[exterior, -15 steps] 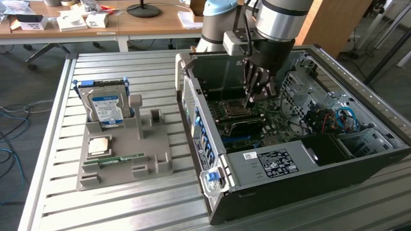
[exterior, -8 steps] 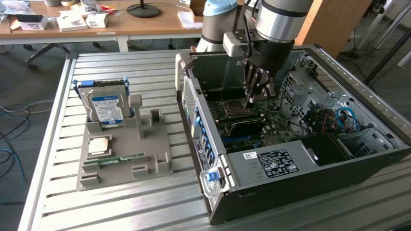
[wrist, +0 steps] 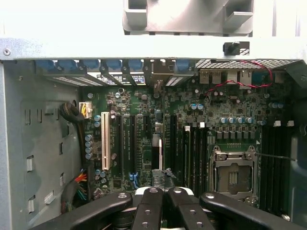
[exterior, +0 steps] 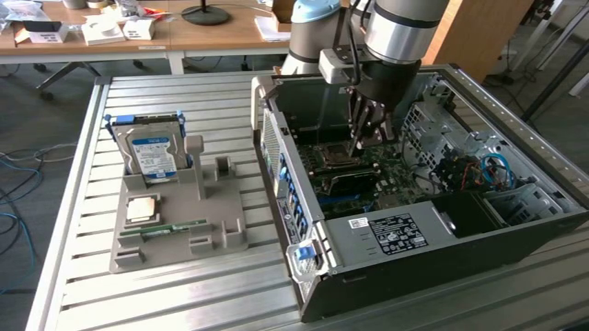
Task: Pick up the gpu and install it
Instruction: 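Press down on the gpu until it lock into place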
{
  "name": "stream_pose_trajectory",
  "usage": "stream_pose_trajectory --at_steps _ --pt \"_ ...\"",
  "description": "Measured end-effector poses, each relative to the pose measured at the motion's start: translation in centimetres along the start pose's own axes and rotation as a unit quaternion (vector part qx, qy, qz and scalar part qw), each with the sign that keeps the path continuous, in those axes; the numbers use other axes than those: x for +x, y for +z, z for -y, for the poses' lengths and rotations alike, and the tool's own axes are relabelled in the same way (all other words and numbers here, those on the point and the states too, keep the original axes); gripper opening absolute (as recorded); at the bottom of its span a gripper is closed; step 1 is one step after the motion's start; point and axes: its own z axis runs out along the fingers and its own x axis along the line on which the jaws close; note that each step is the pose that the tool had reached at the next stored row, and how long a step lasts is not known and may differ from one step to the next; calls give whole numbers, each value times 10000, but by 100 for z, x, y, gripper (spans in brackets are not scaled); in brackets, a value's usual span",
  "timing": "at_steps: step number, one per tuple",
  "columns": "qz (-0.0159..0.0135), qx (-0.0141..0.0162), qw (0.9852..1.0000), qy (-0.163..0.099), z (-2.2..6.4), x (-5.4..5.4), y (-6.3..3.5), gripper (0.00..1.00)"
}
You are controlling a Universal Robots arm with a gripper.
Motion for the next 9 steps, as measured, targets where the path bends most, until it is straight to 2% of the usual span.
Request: stream_pose_trajectory --at_steps 9 --pt "0 0 10000 0 0 0 28 11"
